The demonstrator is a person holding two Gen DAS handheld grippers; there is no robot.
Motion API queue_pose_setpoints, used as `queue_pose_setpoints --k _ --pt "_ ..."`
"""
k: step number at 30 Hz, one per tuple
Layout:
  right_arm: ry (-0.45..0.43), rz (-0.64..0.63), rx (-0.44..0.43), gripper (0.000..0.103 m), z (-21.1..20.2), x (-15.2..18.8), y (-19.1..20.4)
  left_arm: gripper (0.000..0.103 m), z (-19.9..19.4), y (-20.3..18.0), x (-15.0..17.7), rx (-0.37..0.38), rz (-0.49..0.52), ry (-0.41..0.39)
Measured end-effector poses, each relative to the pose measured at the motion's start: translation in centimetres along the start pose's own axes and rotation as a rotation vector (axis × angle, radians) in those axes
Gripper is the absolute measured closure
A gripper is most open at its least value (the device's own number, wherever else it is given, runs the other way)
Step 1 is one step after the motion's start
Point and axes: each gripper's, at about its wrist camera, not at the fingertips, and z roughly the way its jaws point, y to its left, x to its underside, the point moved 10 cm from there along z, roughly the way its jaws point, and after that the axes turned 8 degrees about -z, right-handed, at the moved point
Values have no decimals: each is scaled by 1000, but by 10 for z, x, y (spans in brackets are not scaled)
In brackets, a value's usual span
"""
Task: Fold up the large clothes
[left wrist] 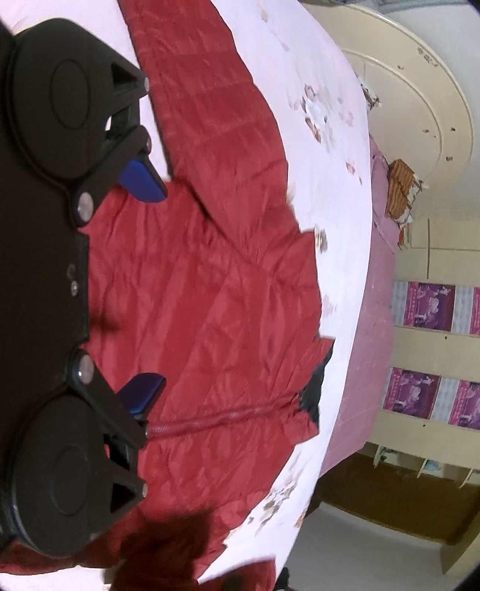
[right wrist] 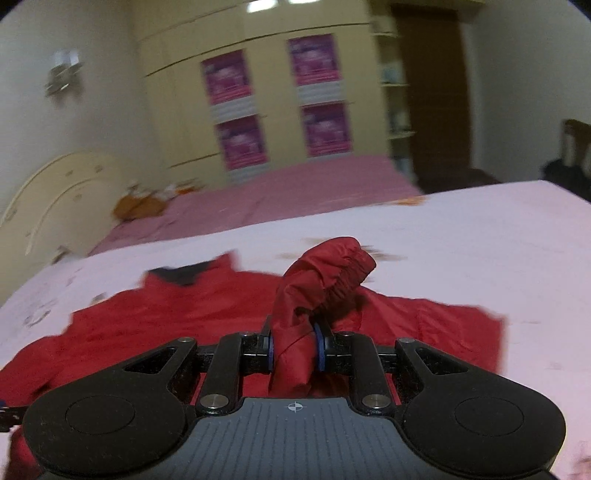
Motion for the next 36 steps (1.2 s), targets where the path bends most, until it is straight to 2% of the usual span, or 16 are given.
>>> queue_pose_setpoints --k 6,11,15,16,17,19,23,27,29,34,36 --pt "51 -43 -117 83 46 9 104 4 1 34 -13 27 -14 2" --pt "137 -66 -182 83 95 22 161 4 9 52 -21 69 -28 24" --pt "182 -59 -193 83 113 36 185 3 13 58 -26 111 -19 32" --pt "194 -57 -190 73 116 39 188 3 14 58 -27 124 -16 35" --pt "195 -49 -190 34 118 39 189 3 15 57 -27 137 -14 41" --pt "143 -31 -165 4 112 32 188 2 18 53 -27 168 -7 54" --pt "91 -35 -123 4 94 19 176 2 25 36 -24 245 -1 84" --pt "62 -81 12 4 69 17 137 2 39 10 -16 320 -7 139" --pt "70 -72 60 4 61 22 117 3 51 -3 -11 331 1 166" --pt "79 -54 136 4 48 35 67 25 85 -13 -4 296 -27 205" --pt "86 -51 159 4 48 39 47 38 91 -11 -5 299 -58 195"
